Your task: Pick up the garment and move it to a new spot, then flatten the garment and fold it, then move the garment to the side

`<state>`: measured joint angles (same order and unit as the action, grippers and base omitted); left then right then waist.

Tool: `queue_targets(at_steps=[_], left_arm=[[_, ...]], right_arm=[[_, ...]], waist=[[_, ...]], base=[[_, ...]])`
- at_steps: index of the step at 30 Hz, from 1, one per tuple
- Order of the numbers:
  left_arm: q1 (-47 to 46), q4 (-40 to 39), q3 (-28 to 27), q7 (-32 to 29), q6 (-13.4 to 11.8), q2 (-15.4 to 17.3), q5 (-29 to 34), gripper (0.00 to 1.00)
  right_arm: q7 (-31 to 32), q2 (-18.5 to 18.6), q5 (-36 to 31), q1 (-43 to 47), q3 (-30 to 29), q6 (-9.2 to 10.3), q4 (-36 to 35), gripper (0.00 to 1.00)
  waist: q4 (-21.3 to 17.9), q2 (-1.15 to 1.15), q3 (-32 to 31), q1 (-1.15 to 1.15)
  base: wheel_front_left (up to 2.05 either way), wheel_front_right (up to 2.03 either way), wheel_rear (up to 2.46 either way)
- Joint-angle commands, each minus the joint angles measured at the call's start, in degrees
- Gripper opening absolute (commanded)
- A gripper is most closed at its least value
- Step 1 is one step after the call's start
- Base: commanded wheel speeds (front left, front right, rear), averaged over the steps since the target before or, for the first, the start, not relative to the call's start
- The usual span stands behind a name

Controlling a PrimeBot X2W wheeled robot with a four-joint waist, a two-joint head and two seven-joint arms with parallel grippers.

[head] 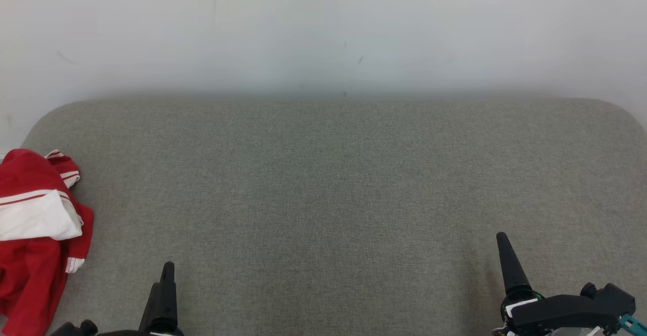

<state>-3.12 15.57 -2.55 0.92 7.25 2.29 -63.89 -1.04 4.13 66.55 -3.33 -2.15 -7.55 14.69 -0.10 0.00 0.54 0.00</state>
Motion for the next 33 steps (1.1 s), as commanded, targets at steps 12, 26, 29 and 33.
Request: queue_targets(at_steps=[12,26,29,33], left_arm=[[0.39,-0.14,1.69,2.90,-1.02,0.39,11.16,1.00],[1.05,-0.62,2.96,5.47,-2.21,0.49,22.01,1.00],[1.31,-0.86,3.03,6.00,-2.68,0.50,23.85,1.00],[1.46,-1.29,3.27,6.69,-3.04,0.53,26.28,1.00]], right_arm=[[-2.87,0.61,-12.09,-0.22,1.24,0.04,0.23,1.00],[-5.39,0.63,-23.52,0.24,1.76,0.05,-0.26,1.00],[-5.89,0.52,-25.77,0.41,1.69,0.06,-0.39,1.00],[-6.58,0.41,-28.48,0.54,1.67,0.06,-0.47,1.00]], waist=[[-0.22,0.00,0.15,0.00],[-0.50,0.00,0.28,0.00],[-0.57,0.00,0.26,0.00],[-0.60,0.00,0.26,0.00]], base=[[0.00,0.00,0.00],[0.00,0.00,0.00],[0.00,0.00,0.00],[0.00,0.00,0.00]])
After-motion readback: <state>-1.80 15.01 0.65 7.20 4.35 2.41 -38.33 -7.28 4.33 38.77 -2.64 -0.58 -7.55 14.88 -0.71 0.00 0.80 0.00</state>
